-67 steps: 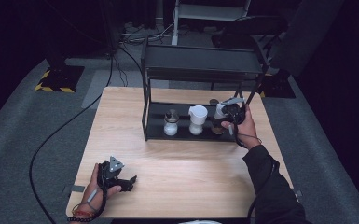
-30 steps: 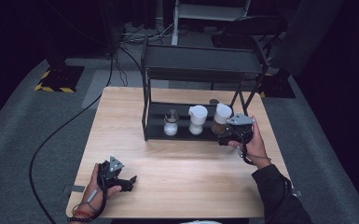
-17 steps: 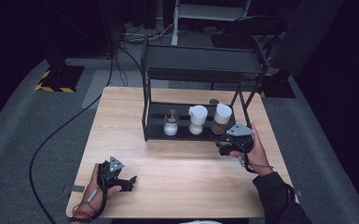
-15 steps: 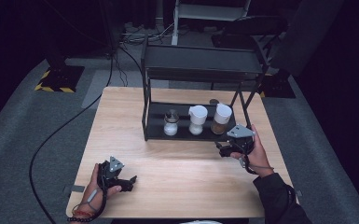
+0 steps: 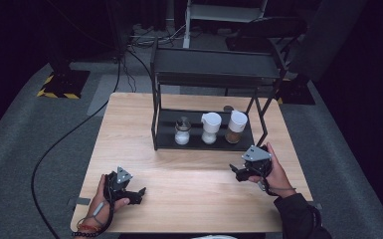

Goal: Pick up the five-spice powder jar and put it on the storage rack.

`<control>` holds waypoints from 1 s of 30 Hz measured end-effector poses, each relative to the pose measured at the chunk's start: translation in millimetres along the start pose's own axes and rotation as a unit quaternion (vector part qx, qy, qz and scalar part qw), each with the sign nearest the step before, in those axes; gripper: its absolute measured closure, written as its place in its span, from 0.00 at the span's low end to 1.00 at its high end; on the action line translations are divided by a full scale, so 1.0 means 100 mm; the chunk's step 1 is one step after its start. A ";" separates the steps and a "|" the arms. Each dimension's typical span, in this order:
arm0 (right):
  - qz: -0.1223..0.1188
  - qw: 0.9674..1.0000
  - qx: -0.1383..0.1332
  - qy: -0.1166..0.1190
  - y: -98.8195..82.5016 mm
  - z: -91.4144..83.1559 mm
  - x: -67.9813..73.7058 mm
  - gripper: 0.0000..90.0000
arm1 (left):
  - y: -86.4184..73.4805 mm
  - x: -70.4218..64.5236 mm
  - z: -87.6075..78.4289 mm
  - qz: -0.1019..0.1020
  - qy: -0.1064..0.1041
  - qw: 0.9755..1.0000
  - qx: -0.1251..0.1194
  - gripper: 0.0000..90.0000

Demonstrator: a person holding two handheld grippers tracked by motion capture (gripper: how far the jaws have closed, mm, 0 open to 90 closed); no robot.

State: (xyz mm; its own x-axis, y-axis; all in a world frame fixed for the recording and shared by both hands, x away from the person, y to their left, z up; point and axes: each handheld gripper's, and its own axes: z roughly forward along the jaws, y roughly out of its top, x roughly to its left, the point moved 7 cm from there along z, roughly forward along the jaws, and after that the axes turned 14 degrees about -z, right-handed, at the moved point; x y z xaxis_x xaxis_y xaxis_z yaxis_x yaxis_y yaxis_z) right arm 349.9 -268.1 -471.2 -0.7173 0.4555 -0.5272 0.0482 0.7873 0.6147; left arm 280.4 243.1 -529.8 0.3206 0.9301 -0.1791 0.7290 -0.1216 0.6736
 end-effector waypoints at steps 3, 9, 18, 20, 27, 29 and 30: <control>0.002 1.000 0.003 0.004 -0.05 0.00 0.02 0.03 | 0.00 0.00 0.00 0.000 0.000 1.000 0.000 0.01; -0.009 1.000 0.013 0.016 -0.11 0.00 0.09 0.03 | 0.00 0.00 0.00 0.000 0.000 1.000 -0.001 0.01; -0.003 0.999 0.033 0.023 -0.23 -0.02 0.14 0.03 | 0.00 0.00 0.00 0.000 0.000 1.000 0.000 0.01; 0.004 0.999 0.036 0.026 -0.28 -0.03 0.15 0.03 | 0.00 0.00 0.00 0.000 0.000 1.000 -0.001 0.01; 0.011 0.998 0.047 0.030 -0.39 -0.07 0.17 0.03 | 0.00 0.00 0.00 0.000 0.000 1.000 0.000 0.01; 0.014 0.998 0.050 0.033 -0.42 -0.08 0.17 0.03 | 0.00 0.00 0.00 0.000 0.000 1.000 -0.001 0.01; 0.012 0.998 0.052 0.034 -0.43 -0.08 0.17 0.03 | 0.00 0.00 0.00 0.000 0.000 1.000 -0.001 0.01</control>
State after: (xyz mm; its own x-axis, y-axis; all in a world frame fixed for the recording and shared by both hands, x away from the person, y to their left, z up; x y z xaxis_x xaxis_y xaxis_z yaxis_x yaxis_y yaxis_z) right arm 329.6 -297.7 -502.2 -0.7610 0.4482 -0.4690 0.1357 0.8170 0.5605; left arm 280.4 243.1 -530.1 0.3202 0.9301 -0.1801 0.7278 -0.1197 0.6753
